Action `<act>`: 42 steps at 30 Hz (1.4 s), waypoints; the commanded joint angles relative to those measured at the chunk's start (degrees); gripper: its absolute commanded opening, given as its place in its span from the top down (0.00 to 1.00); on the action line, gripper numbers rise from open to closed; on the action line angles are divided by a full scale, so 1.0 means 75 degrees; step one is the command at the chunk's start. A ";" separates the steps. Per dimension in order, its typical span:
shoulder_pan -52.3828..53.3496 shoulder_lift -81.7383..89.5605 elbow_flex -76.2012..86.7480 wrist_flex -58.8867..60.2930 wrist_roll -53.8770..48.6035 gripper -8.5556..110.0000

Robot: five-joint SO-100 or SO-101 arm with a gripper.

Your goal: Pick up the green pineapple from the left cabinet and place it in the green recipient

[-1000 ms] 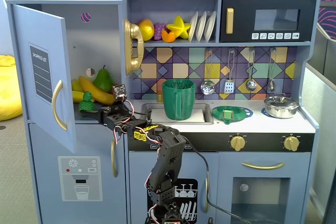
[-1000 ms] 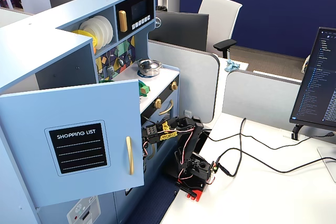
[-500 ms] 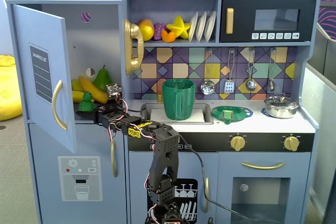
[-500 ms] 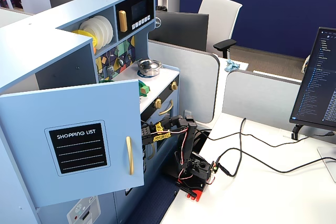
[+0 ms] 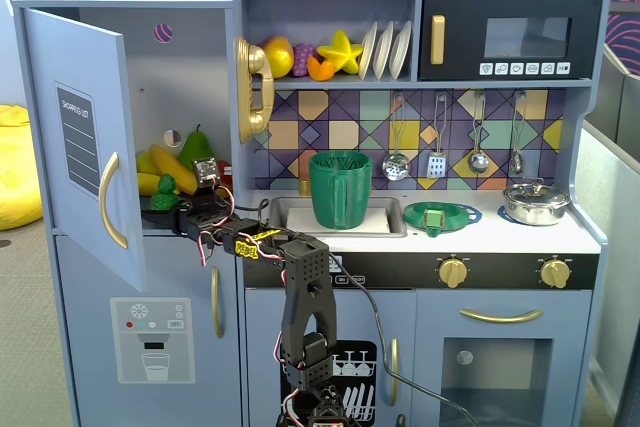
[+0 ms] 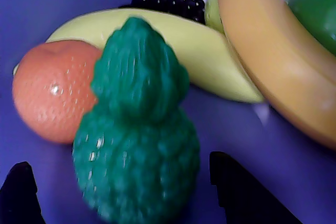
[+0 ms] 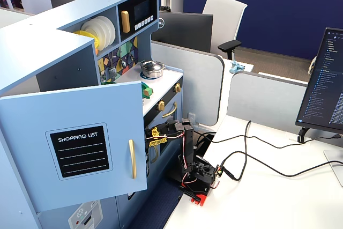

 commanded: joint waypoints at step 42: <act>0.2285 0.9223 0.1477 0.6352 -0.3094 0.93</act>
